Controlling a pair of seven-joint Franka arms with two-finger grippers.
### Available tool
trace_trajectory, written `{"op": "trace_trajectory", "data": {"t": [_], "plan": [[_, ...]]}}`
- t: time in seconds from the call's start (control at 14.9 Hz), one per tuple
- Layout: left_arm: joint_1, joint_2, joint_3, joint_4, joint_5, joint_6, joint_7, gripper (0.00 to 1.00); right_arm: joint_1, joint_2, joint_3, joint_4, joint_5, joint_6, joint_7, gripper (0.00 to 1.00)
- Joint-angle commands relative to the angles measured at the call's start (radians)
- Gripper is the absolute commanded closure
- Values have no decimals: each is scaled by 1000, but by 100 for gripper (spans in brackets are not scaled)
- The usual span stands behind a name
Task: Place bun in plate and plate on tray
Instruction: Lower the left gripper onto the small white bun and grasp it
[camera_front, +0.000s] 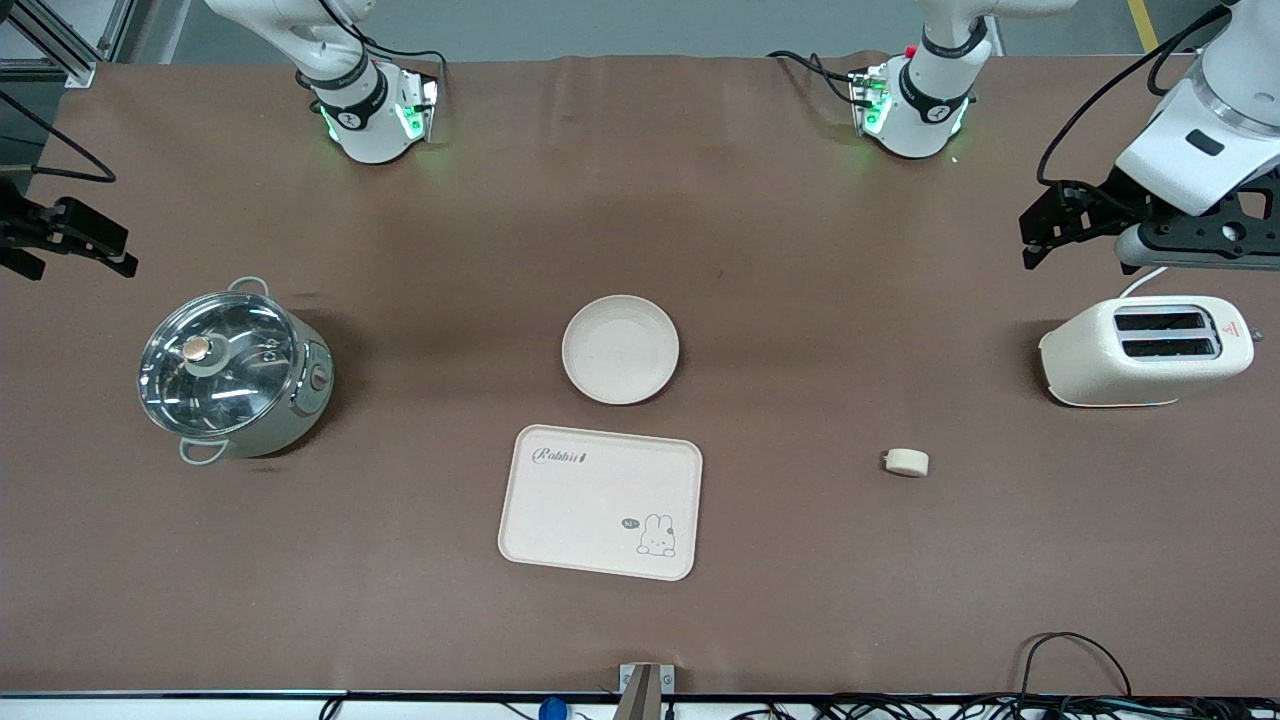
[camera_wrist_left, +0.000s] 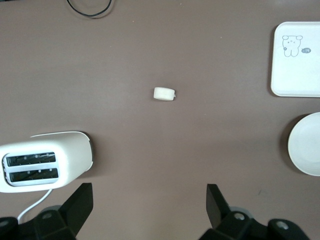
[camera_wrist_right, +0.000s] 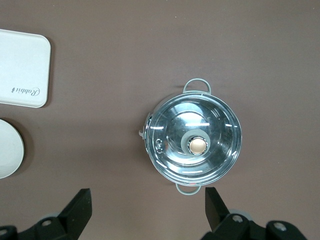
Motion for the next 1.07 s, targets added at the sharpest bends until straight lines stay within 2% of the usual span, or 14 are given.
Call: {"op": "trace_trajectory", "data": {"t": [0.0,0.34,0.54,0.81,1.01], "plan": [[2,14,5,27,29,-21,64,0,2,-2,4,6,-8,-4,-3,0],[28,23,10,28,49,-19,85,0,4,-1,4,6,19,-2,-6,0],[65,117,5,-13,36,17,66,0,5,-1,5,5,29,-2,-9,0],[66,296,5,-168,-12,365,65,0,11,-2,7,3,30,-8,-9,0],[55,435,-4,-297,-15,710,65,0,10,-7,7,2,55,-33,-9,0]]}}
